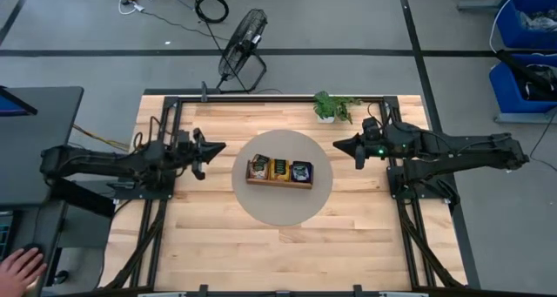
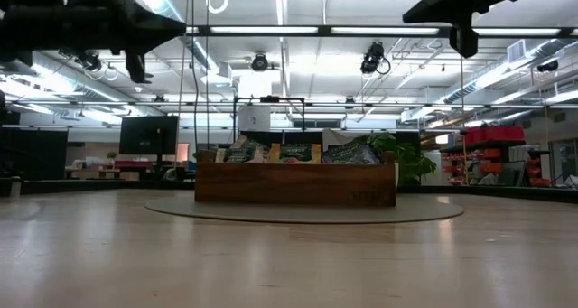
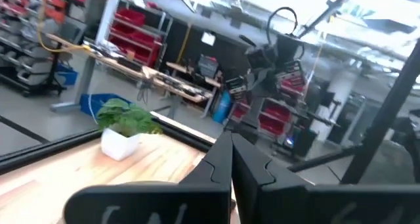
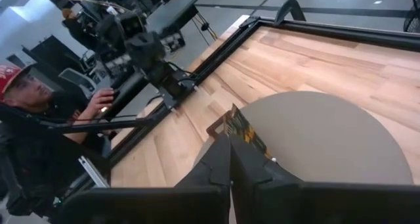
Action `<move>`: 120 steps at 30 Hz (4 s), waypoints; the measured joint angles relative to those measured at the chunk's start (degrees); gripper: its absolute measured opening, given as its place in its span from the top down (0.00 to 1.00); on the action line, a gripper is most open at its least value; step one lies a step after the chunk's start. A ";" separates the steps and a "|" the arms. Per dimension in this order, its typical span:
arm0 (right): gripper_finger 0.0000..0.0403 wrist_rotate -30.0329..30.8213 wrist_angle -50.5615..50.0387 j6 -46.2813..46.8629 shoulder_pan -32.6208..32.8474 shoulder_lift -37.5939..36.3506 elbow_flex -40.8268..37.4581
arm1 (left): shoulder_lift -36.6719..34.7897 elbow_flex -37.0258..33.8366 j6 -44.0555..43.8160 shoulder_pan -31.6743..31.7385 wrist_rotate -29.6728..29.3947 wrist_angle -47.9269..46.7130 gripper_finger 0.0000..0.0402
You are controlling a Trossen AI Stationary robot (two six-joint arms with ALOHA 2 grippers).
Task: Pick & Place Tea
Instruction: Return to Home Position
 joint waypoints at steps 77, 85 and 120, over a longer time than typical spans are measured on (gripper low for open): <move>1.00 10.71 5.68 -7.68 7.63 -37.31 -17.17 | -25.25 -7.74 2.29 -2.34 -2.47 -32.54 0.96; 1.00 2.68 45.43 -19.46 7.56 -40.02 -36.57 | -25.25 -7.74 2.29 -2.34 -2.48 -32.40 0.95; 0.98 -10.18 14.02 -34.39 0.96 -41.05 -37.20 | -25.27 -7.76 2.27 -2.34 -2.50 -32.21 0.95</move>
